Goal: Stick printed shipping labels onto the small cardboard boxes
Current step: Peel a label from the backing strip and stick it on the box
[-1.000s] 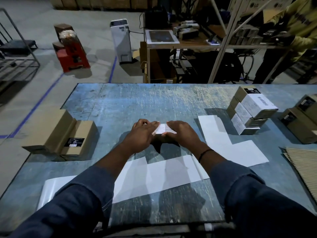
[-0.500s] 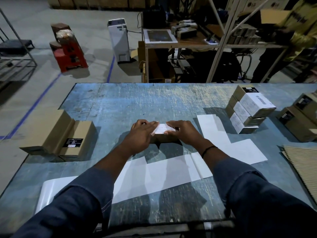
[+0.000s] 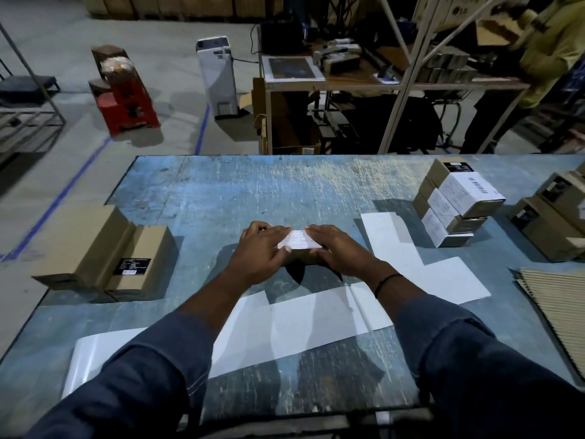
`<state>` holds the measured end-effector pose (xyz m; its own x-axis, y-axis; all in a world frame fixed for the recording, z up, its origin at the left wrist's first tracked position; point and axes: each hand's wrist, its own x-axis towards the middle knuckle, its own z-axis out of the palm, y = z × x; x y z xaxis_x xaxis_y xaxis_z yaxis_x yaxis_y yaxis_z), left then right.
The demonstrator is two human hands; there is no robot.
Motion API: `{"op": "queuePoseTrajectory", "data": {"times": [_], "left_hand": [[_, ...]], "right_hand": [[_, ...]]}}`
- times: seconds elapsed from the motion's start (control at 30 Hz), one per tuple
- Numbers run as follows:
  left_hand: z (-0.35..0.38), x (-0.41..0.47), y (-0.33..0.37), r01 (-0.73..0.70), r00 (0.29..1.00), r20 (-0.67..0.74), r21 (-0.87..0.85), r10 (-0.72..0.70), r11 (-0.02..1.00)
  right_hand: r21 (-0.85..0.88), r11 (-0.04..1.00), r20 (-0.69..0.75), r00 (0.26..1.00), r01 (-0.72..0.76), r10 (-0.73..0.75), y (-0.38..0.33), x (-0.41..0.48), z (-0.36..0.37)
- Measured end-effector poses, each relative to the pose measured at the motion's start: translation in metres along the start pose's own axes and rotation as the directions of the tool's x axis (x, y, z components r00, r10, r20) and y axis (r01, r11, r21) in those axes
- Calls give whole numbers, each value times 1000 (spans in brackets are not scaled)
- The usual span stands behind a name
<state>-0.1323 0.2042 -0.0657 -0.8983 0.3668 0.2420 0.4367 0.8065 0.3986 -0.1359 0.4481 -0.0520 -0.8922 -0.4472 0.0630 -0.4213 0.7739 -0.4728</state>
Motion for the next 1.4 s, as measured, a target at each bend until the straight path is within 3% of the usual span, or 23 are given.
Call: {"op": "queuePoseTrajectory", "data": {"times": [0.13,0.23,0.33,0.43,0.53,0.67,0.8,0.97,1.07,1.4], "left_hand": [[11,5,24,188,969,-156,-20,-189,982],[15,6,15,162,970,-172,-55,-169,985],[6,2,6,113,981,-132,-190,-139,975],[-4,6,-1,156,987,22,-284,-156,946],[-11,12,-16,116,984,157,-235,-80,965],[-22,8,-16,152,955,284,-219,-86,964],[-25,2,-12,92,966,256,-224,-32,970],[-17,-15,-6,14,964,264,-53,0,999],[-12,-25,-10,-12,976,214,-70,27,997],[-8,-6,9,-65,932,363,185,-6,981]], "right_hand": [[29,1000,-11,1000,-5,5,-1,-1,1],[39,999,7,1000,-2,2,4,1,-1],[49,999,28,1000,-4,2,7,1,-3],[69,998,5,1000,-11,10,9,1,-1],[82,997,-33,999,-6,9,8,0,1],[74,996,-138,990,44,-33,3,-19,8],[-120,982,-183,969,145,-165,-3,-41,21],[79,997,-66,998,-11,16,-6,-45,20],[160,981,27,994,-106,103,-10,-42,19],[-203,979,49,998,-25,36,-28,-33,23]]}}
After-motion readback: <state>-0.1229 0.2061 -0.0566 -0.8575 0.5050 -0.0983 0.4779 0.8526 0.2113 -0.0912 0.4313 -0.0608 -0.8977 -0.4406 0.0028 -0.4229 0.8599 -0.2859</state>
